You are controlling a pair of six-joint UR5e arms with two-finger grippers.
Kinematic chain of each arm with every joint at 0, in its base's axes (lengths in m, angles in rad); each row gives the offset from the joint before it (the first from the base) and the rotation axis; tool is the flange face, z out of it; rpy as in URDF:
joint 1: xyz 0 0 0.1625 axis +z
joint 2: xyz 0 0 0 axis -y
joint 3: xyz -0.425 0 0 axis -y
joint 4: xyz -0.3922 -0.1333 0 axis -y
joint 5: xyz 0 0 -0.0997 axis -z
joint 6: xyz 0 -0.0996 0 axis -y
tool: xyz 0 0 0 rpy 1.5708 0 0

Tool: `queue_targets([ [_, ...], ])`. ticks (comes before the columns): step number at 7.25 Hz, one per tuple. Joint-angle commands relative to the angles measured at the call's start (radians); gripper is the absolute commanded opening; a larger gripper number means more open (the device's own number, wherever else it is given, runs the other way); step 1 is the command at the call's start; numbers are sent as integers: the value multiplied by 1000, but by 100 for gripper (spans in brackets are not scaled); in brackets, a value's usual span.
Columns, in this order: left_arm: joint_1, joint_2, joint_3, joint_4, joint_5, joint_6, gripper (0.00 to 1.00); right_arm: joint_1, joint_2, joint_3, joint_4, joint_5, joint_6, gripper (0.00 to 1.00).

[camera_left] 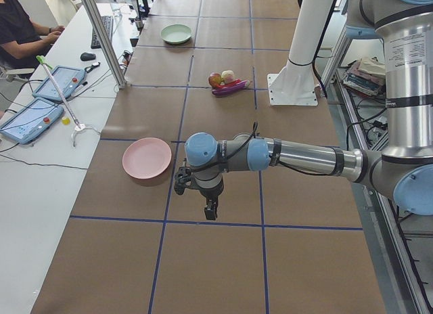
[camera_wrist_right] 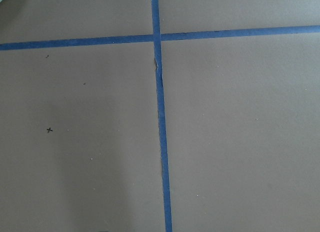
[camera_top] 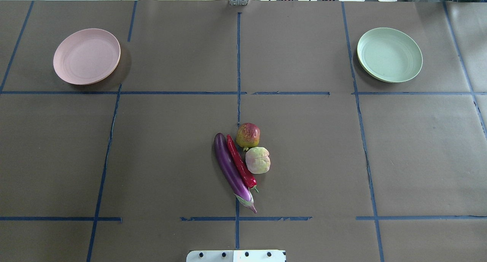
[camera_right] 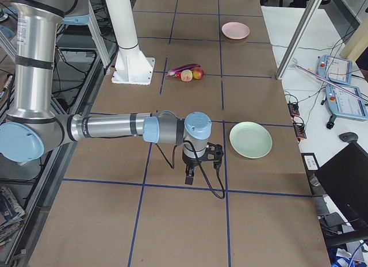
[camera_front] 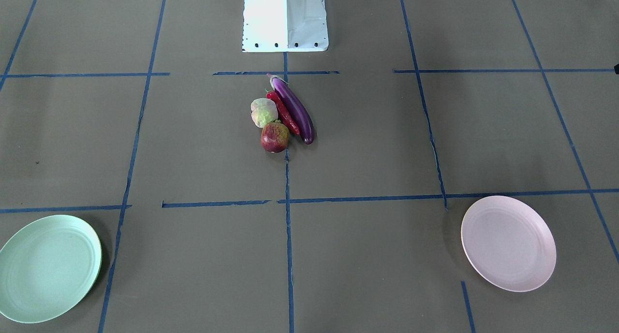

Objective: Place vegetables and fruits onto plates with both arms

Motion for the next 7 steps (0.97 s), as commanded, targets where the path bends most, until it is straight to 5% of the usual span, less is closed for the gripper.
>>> queue_targets([
  [1,1,-2,1,-4,-4,0,100,1,-15,10,17,11,1,100],
  [5,1,1,1,-6,-40,2,100,-21,-35,-24,192,105,5,100],
  [7,1,1,0,-7,-40,2,100,-175,-14,-15,383,177,97,100],
])
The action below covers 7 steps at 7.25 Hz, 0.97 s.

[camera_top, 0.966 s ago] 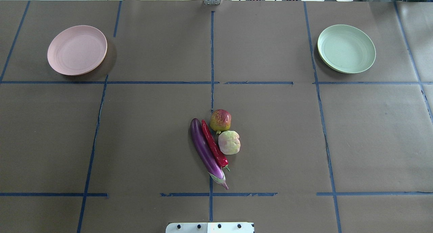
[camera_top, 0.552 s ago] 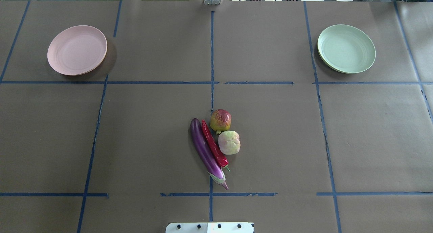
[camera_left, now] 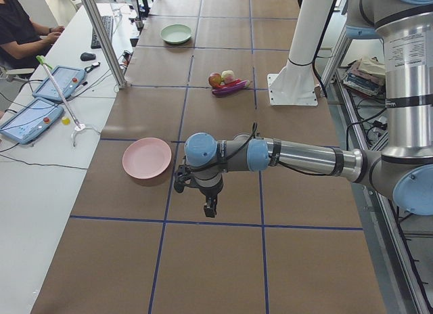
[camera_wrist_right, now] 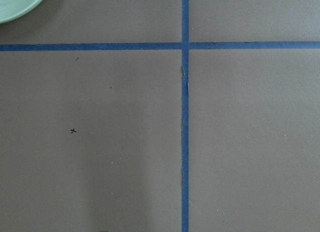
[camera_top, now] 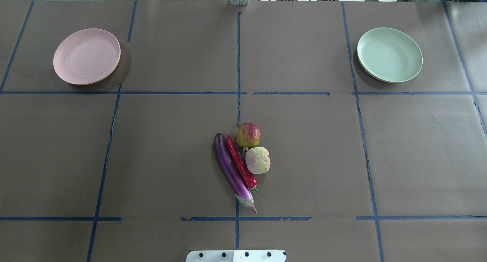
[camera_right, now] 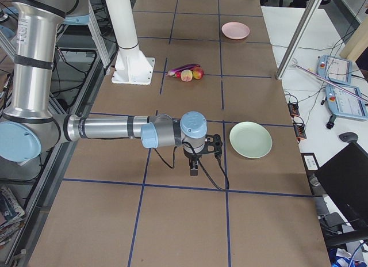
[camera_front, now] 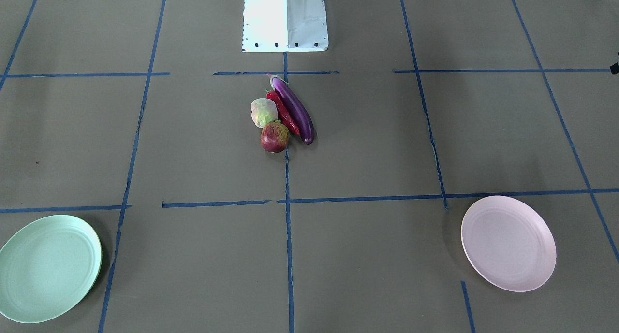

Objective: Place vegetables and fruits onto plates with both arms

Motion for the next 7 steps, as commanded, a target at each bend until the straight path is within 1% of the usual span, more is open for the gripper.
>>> queue_targets([
  [1,0,0,-1,0,0,0,100,-144,85,4,169,27,167,100],
  [2,0,0,-2,0,-2,0,100,-239,180,2,171,24,342,100],
  [3,0,-1,-2,-1,-2,0,100,-355,297,7,171,-19,553,100],
  [4,0,-1,-8,-1,-2,0,100,-479,402,7,171,-107,745,100],
  [5,0,0,-13,-1,-2,0,100,-617,499,5,171,-236,894,100],
  [6,0,0,-20,0,-2,-1,100,-734,589,-1,159,-331,1023,100],
  [7,-2,0,-24,-1,-4,-1,100,-851,651,-7,151,-449,1161,100],
])
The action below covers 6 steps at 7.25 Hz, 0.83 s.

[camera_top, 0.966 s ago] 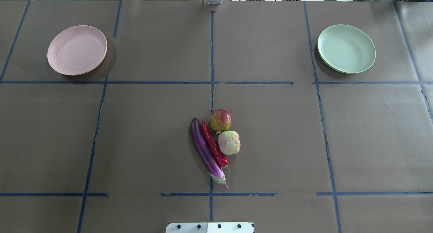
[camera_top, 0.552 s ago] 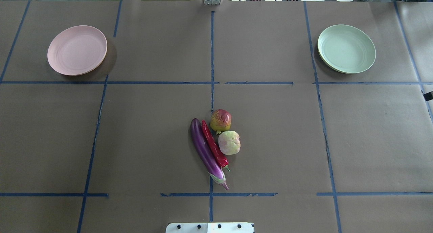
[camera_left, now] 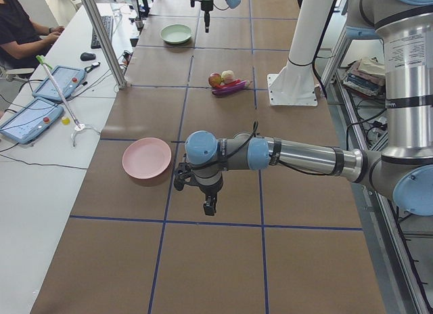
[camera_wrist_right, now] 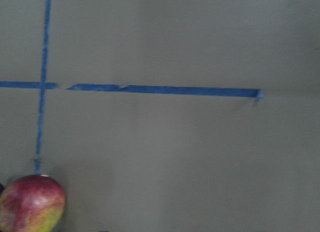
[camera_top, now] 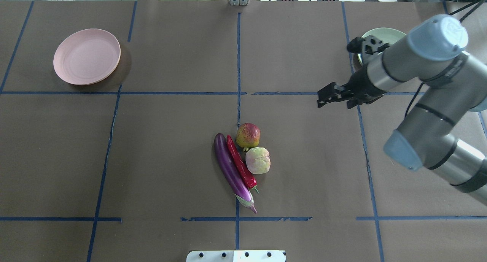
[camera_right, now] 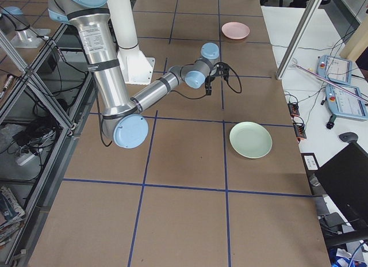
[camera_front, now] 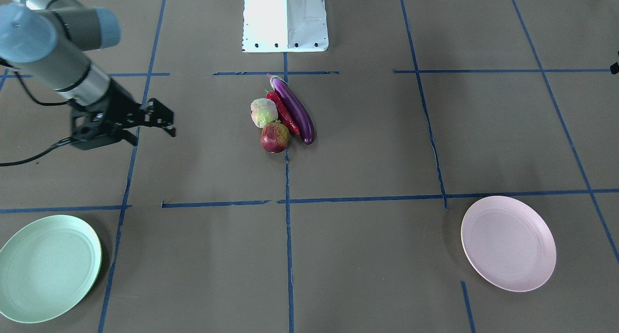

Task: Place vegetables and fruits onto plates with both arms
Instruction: 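Reach the right gripper down to the pale guava and grasp it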

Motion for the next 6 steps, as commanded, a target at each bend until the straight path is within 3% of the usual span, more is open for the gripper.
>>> queue_targets([
  [1,0,0,-6,-1,-1,-1,100,-217,141,-19,-37,-247,184,100],
  [4,0,0,-9,-1,-1,-1,100,-320,282,-36,-316,-352,183,100],
  [6,-1,-1,-9,-1,-1,-1,100,-337,307,-103,-323,-355,183,100],
])
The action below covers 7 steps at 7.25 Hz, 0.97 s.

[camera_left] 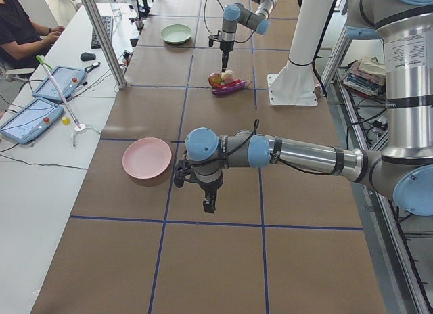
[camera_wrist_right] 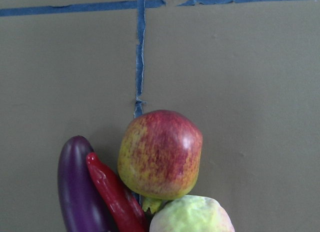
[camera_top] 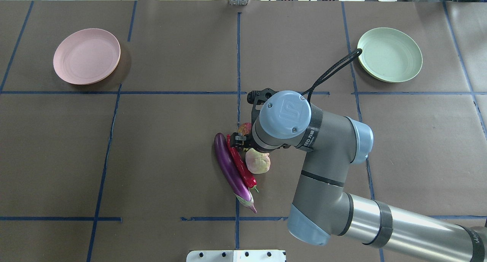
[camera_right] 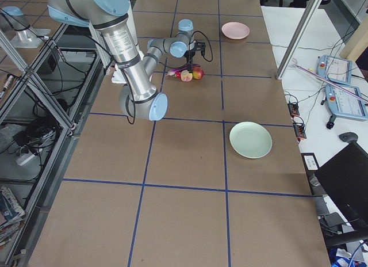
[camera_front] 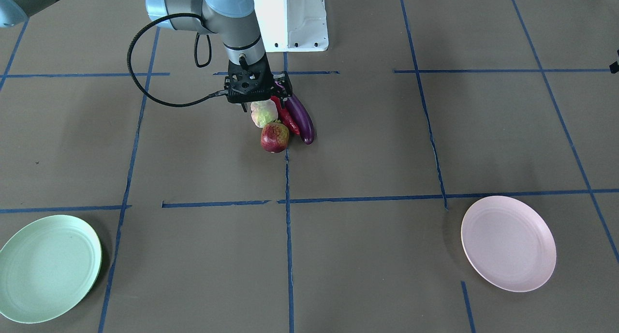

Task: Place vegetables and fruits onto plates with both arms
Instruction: 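Reach the right gripper down to the pale guava and grasp it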

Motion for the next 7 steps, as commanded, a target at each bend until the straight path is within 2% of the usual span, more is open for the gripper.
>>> queue_targets([
  [1,-1,0,0,0,-3,0,100,-22,28,-70,-22,-7,-1,100],
  [6,0,1,0,0,-35,0,100,-36,23,-110,-22,-5,-3,95],
  [7,0,0,0,0,-37,0,100,-36,25,-110,-22,4,-3,60],
])
